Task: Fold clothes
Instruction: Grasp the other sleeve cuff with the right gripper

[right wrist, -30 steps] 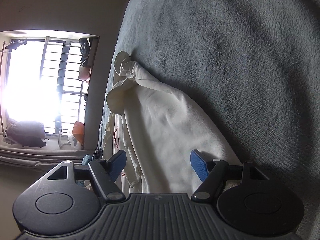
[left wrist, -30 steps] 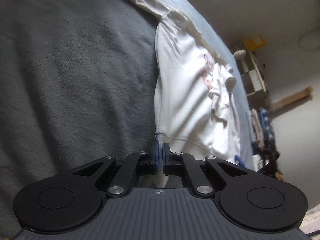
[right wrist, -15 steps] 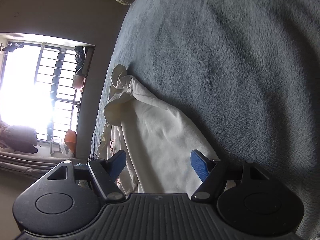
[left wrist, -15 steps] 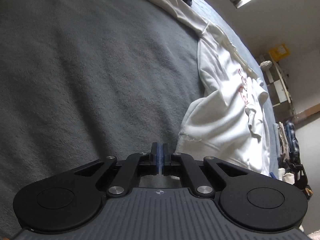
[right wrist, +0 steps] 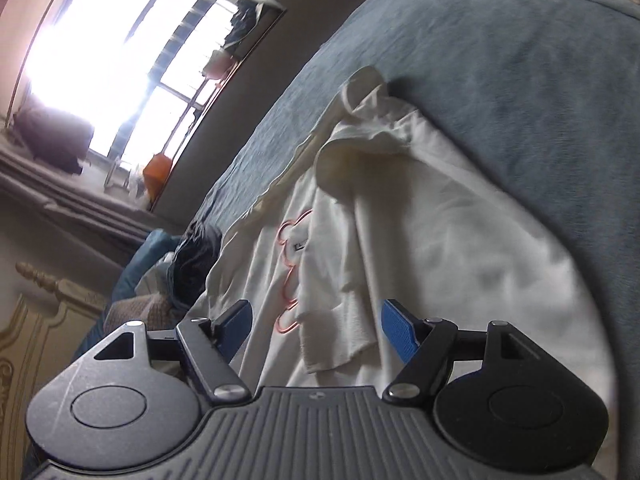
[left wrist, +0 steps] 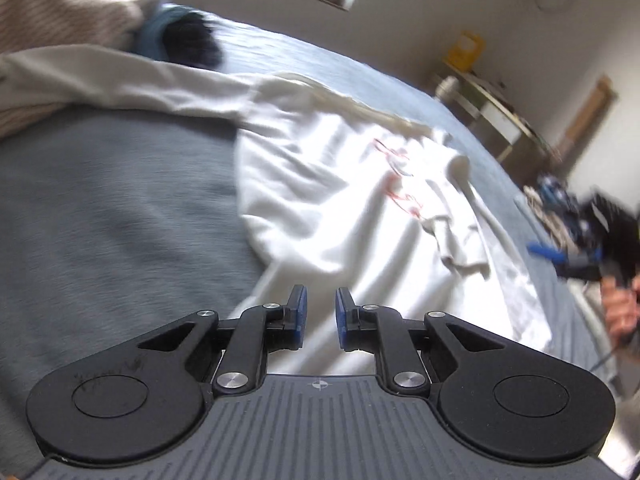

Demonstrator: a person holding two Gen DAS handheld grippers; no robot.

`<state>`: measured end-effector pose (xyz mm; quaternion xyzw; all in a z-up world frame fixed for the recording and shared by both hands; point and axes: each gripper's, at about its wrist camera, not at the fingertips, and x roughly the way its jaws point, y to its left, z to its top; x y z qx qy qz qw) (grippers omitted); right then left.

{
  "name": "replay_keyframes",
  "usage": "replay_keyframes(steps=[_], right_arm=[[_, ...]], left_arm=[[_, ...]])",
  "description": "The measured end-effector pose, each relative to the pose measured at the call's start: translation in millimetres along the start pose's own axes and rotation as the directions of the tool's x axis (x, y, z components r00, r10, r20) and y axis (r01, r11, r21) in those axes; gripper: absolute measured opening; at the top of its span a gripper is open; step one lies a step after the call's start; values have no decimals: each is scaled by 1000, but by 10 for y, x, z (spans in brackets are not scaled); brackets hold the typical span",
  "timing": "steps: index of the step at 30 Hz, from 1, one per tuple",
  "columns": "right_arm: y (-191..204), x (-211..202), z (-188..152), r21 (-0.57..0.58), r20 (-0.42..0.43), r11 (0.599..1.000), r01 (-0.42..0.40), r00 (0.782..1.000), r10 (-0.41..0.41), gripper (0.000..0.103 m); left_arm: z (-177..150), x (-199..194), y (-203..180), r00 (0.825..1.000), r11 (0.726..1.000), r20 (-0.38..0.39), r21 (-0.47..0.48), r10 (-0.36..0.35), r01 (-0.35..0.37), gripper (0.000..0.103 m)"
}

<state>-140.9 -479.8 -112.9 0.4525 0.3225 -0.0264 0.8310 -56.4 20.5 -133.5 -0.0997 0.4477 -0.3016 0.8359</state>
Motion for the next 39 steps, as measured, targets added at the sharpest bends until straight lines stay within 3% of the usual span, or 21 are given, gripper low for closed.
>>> replay_keyframes(steps=[4, 7, 9, 12, 15, 17, 21, 22, 26, 32, 34, 37, 39], right_arm=[[235, 424, -42, -55, -101, 998, 42, 994, -48, 74], [493, 592, -233, -259, -125, 961, 93, 984, -129, 74], [669, 722, -402, -440, -130, 887, 138, 968, -215, 74], [833, 924, -648, -644, -102, 739, 196, 936, -336, 74], [827, 1060, -766, -722, -52, 643, 255, 907, -418, 71], [800, 1123, -812, -748, -21, 597, 290, 889, -458, 61], [770, 1027, -647, -699, -1, 637, 326, 890, -456, 19], [771, 998, -607, -687, 3, 648, 330, 892, -452, 15], [757, 916, -451, -640, 9, 688, 342, 899, -438, 12], [710, 817, -63, -534, -37, 787, 309, 921, -387, 10], [703, 783, 200, -485, -39, 822, 299, 931, -362, 10], [716, 716, 744, -426, 2, 844, 324, 934, -358, 10], [777, 571, 1258, -368, 104, 857, 360, 932, -346, 9]], left_arm=[[-46, 270, -215, 1000, 996, -18, 84, -12, 14, 14], [-80, 472, -377, 999, 989, -32, 146, -21, 25, 15], [-80, 516, -337, 999, 991, -35, 130, -38, 43, 16], [-72, 537, -261, 997, 994, -35, 86, -64, 67, 16], [-74, 535, -255, 997, 994, -34, 76, -72, 75, 16], [-86, 532, -249, 997, 994, -28, 77, -75, 77, 16], [-108, 533, -241, 997, 994, -18, 70, -79, 80, 16], [-108, 539, -240, 997, 994, -17, 68, -79, 80, 16], [-116, 539, -238, 997, 995, -14, 60, -80, 81, 16], [-118, 547, -231, 997, 995, -11, 51, -81, 82, 16], [-114, 552, -225, 996, 995, -13, 50, -84, 84, 16], [-108, 557, -221, 996, 995, -15, 45, -86, 87, 16], [-106, 560, -223, 996, 995, -17, 42, -86, 87, 16]])
